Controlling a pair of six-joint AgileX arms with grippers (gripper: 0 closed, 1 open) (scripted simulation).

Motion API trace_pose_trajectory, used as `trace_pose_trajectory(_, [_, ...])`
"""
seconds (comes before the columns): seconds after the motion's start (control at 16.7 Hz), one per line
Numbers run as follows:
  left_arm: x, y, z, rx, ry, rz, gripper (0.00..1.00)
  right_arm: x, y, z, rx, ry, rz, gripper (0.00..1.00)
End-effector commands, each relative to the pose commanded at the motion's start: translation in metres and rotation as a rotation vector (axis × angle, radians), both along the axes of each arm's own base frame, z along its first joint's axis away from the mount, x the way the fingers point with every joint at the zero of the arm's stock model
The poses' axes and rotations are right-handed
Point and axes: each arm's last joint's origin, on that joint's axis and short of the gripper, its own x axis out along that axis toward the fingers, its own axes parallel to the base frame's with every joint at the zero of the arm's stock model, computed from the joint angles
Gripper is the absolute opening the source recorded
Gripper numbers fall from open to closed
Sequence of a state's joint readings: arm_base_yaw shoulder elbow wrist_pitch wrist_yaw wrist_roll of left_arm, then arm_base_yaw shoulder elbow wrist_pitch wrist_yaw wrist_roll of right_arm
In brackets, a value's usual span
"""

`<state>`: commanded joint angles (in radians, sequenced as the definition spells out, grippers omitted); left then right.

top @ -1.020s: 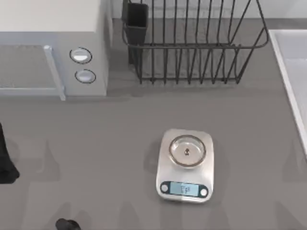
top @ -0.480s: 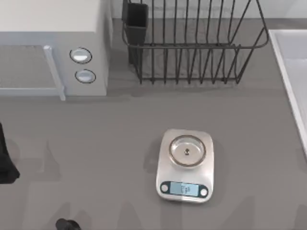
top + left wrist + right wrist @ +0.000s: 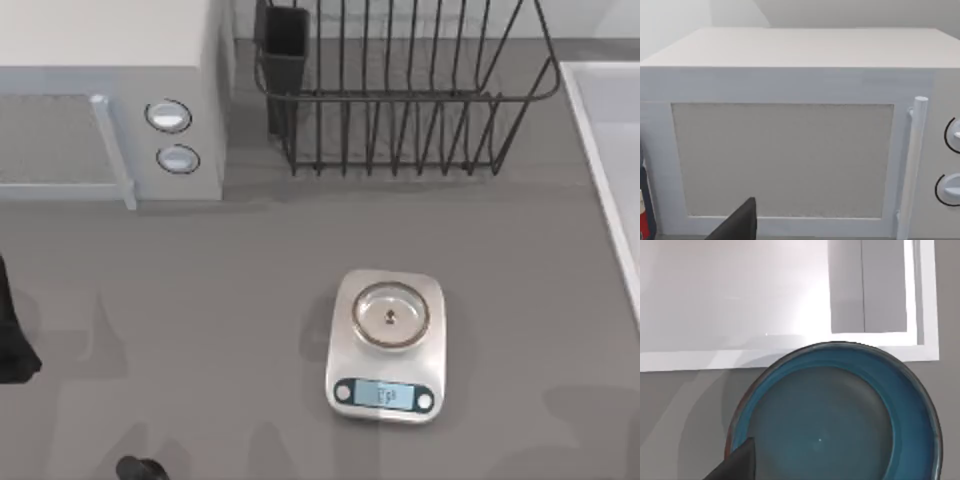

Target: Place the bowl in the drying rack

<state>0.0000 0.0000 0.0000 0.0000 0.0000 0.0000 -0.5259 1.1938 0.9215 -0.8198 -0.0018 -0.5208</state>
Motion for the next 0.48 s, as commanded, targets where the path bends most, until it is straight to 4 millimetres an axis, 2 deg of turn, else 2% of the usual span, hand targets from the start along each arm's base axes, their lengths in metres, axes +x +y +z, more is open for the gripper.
trace_pose_trajectory(0.3, [0.000,0.000,0.000,0.000,0.000,0.000,1.00,0.028,-0.072,-0.010,0.145,0.301,-0.011,1.00])
trace_pose_trajectory(0.48, [0.000,0.000,0.000,0.000,0.000,0.000,1.00,0.034,-0.103,-0.017,0.213,0.386,-0.008,1.00])
